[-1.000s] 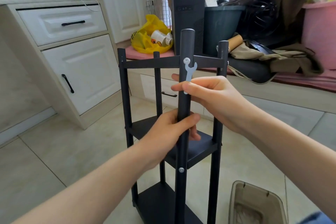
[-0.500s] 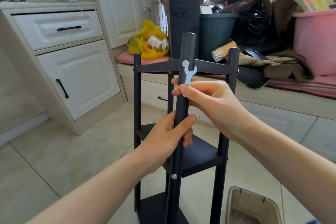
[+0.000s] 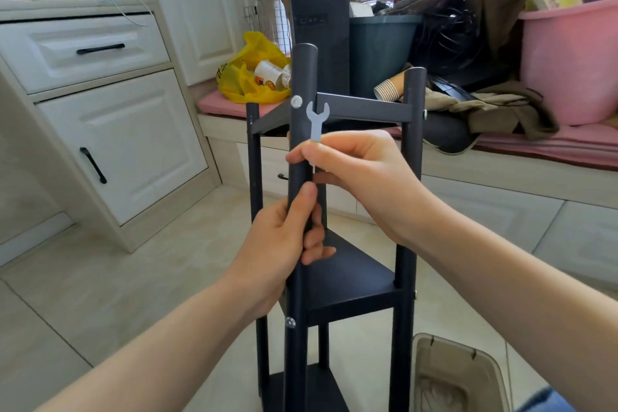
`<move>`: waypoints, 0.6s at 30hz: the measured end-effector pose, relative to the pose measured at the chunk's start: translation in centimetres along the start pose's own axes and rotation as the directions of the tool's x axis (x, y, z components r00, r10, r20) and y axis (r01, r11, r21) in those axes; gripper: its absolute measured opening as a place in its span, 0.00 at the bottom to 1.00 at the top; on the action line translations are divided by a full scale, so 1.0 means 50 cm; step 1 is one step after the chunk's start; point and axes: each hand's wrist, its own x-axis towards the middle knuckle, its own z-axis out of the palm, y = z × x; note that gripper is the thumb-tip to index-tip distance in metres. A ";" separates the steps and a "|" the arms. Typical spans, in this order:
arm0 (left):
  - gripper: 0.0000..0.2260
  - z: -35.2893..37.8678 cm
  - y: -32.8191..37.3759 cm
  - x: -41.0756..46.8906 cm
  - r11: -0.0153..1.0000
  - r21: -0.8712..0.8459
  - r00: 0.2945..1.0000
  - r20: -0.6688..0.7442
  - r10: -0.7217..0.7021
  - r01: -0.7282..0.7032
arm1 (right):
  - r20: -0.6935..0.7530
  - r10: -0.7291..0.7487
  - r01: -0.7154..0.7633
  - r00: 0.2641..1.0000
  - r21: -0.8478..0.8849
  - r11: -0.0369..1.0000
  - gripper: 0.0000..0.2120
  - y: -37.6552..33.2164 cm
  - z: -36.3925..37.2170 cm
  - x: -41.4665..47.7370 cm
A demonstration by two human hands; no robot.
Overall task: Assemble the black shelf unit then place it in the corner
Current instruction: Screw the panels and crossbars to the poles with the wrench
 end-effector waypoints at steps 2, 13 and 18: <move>0.19 -0.006 0.005 0.003 1.000 0.005 1.000 -0.019 -0.006 0.006 | -0.059 0.019 -0.021 0.998 -0.023 1.000 0.09 0.006 -0.002 0.003; 0.21 -0.023 0.015 0.009 0.998 -0.002 0.998 0.002 -0.056 0.056 | -0.200 0.183 -0.242 0.962 -0.330 0.912 0.11 0.049 -0.006 0.034; 0.23 -0.019 0.014 0.008 0.996 -0.042 0.996 0.033 -0.078 0.079 | -0.240 0.115 -0.191 0.964 -0.323 0.927 0.14 0.041 0.011 0.049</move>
